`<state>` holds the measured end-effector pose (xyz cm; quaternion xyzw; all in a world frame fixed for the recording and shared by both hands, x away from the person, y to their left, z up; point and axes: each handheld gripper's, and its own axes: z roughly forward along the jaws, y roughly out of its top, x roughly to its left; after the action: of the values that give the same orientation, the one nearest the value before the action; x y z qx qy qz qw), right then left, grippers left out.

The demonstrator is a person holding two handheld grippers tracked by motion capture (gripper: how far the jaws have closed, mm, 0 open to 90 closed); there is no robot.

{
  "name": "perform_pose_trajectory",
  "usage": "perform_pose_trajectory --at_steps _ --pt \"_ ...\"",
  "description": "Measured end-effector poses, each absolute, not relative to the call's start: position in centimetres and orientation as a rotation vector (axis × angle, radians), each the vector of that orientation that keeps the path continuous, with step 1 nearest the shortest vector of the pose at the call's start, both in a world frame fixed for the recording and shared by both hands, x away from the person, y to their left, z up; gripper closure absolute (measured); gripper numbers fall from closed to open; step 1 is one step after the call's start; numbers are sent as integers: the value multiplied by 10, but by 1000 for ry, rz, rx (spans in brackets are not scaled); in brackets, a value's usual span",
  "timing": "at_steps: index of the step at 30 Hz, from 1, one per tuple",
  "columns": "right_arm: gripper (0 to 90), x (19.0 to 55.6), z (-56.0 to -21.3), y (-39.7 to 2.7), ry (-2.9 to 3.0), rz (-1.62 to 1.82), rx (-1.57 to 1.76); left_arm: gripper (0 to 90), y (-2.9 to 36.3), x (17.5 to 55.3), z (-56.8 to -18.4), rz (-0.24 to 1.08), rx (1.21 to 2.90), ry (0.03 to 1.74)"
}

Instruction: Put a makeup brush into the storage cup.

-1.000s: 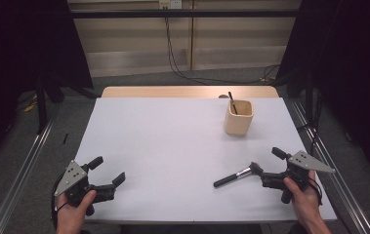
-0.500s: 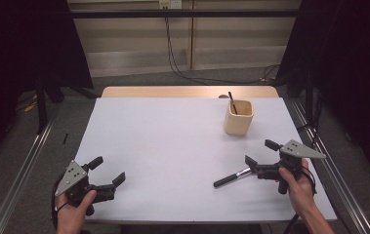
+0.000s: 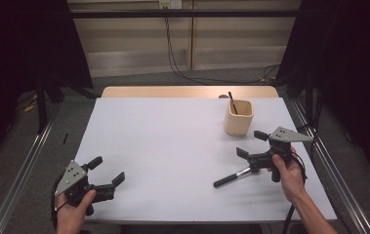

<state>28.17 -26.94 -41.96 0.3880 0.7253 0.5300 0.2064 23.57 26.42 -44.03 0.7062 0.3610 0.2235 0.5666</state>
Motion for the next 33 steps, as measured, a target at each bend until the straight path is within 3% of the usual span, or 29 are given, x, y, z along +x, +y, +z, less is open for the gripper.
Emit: perform_pose_trajectory --at_steps 33 --pt "29 308 -414 -259 2600 1227 917 34 265 237 -442 522 1666 861"
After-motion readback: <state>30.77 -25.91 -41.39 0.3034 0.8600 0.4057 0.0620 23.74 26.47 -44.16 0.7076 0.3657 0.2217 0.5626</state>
